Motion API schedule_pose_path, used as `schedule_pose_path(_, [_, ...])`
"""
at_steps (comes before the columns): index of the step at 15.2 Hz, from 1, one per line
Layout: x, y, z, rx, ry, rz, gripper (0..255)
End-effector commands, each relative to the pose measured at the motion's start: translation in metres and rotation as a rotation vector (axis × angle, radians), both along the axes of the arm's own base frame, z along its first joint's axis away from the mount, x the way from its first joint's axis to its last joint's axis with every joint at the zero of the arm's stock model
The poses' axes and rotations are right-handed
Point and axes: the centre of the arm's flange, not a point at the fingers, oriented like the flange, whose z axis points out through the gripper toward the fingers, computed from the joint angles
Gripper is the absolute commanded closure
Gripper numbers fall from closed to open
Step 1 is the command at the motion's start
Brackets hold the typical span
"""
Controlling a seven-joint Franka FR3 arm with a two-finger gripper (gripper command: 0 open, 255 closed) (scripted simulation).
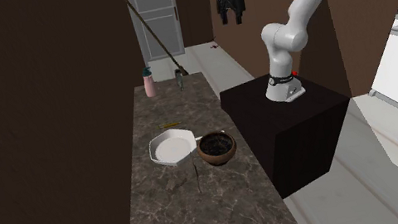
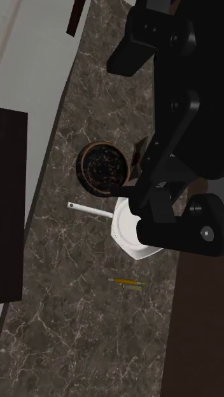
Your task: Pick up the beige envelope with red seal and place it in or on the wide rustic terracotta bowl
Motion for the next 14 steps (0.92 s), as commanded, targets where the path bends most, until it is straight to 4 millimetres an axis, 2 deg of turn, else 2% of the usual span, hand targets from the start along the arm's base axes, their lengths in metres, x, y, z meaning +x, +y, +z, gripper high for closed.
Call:
schedule_pose_path(1, [0.000,0.000,0.000,0.000,0.000,0.000,0])
schedule_pose_path(8, [0.057,-0.003,-0.074,-0.013,-0.013,0.192,0])
schedule_pose_path(14, [0.106,0.002,-0.137,-0.025,-0.024,0.357,0])
